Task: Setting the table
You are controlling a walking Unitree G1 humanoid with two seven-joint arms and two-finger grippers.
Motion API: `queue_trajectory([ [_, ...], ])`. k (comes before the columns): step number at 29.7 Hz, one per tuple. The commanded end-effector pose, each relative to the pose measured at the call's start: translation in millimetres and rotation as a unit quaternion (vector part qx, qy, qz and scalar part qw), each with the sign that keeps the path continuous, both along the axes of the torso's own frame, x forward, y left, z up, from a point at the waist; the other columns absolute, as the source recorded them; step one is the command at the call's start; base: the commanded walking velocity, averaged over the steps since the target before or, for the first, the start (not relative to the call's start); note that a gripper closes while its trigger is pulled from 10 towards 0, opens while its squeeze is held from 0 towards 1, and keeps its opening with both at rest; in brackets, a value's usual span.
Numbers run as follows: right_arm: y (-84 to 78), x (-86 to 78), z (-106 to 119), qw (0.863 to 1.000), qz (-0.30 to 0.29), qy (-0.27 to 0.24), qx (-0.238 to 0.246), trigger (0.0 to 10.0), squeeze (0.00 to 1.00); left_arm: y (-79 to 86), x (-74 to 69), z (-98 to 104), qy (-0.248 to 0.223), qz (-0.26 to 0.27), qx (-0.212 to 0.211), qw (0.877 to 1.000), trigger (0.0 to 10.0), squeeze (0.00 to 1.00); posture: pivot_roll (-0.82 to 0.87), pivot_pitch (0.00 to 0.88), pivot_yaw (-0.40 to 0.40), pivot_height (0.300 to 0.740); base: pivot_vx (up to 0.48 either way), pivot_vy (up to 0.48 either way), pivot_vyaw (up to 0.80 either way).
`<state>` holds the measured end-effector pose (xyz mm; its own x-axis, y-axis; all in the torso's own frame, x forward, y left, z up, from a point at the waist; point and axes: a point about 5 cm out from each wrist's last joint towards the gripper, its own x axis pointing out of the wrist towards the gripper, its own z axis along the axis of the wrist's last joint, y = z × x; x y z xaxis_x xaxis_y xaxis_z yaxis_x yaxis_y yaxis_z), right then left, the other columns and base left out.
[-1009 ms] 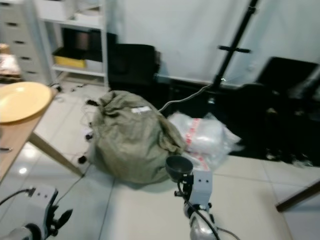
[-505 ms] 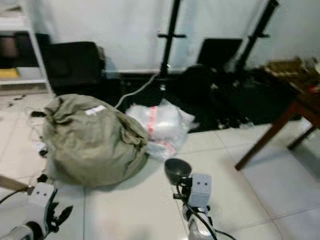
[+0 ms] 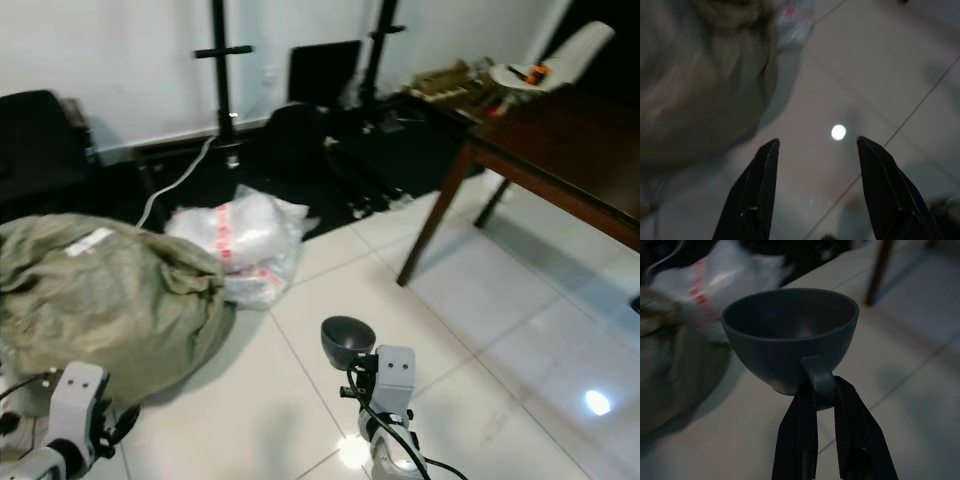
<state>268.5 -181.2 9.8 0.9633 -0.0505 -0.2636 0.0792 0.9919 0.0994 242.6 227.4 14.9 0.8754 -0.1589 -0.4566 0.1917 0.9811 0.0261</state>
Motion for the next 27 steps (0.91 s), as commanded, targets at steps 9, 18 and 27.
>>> queue_trajectory([
  [9, -2.3, 0.2, -0.1, 1.0, -0.016, -0.005, 0.01, 10.0, 0.0, 4.5, -4.5, -6.3, 0.009, 0.012, 0.012, 1.0, 10.0, 0.0, 0.04, 0.052, 0.041, 0.74, 0.0, 0.0, -0.8],
  [18, -4.0, 2.5, 1.5, 1.0, -0.021, -0.009, 0.011, 10.0, 0.0, 3.8, 2.7, 0.3, -0.024, 0.007, 0.021, 0.999, 10.0, 0.0, 0.03, 0.044, 0.041, 0.74, 0.107, 0.0, -0.8],
  [27, -6.7, 2.9, 1.7, 1.0, -0.024, -0.009, 0.012, 10.0, 0.0, -0.4, 5.4, 0.9, -0.028, -0.002, 0.019, 0.999, 10.0, 0.0, 0.03, 0.039, 0.04, 0.74, 0.48, 0.0, -0.8],
])
